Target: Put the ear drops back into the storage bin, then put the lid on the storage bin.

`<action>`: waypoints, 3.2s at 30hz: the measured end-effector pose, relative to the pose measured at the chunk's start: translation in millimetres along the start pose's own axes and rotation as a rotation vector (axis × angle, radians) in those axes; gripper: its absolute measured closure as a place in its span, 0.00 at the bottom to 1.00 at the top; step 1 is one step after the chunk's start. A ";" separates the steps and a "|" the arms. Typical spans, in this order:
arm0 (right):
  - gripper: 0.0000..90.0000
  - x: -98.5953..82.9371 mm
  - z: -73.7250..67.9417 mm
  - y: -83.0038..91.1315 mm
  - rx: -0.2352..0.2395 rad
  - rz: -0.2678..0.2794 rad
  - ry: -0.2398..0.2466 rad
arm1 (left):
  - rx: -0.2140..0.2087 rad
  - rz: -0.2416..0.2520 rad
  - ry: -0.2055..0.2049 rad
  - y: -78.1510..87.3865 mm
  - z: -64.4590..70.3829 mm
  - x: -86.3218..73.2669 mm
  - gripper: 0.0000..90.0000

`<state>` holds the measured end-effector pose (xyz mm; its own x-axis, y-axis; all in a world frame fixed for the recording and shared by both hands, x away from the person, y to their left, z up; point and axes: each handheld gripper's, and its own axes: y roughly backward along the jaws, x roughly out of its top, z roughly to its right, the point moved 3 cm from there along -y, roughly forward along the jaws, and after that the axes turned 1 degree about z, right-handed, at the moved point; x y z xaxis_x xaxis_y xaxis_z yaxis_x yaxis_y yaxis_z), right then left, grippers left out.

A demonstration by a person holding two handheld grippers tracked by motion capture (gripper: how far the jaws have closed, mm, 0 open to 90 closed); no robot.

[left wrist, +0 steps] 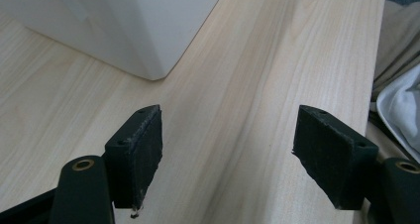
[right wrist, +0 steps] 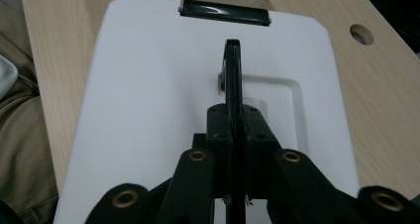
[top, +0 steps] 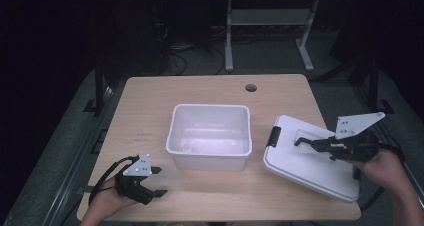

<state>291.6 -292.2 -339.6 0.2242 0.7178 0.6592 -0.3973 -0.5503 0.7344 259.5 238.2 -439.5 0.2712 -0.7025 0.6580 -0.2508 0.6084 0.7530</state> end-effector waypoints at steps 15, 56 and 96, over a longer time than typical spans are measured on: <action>0.93 17.8 2.8 24.1 0.008 0.000 0.018 | 0.005 0.003 0.005 2.4 -2.9 -1.2 0.30; 0.93 127.3 0.3 -9.9 0.096 0.039 0.177 | 0.003 0.003 0.009 4.7 -4.7 -5.9 0.30; 0.93 185.4 -8.6 -73.4 0.173 0.049 0.220 | -0.012 0.011 0.027 1.8 -9.0 -9.7 0.29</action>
<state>354.8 -115.1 -272.7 0.0028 0.7533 0.6577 -0.2411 -0.6378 0.7315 264.8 249.5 -444.4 0.2940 -0.6857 0.6659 -0.2422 0.6205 0.7459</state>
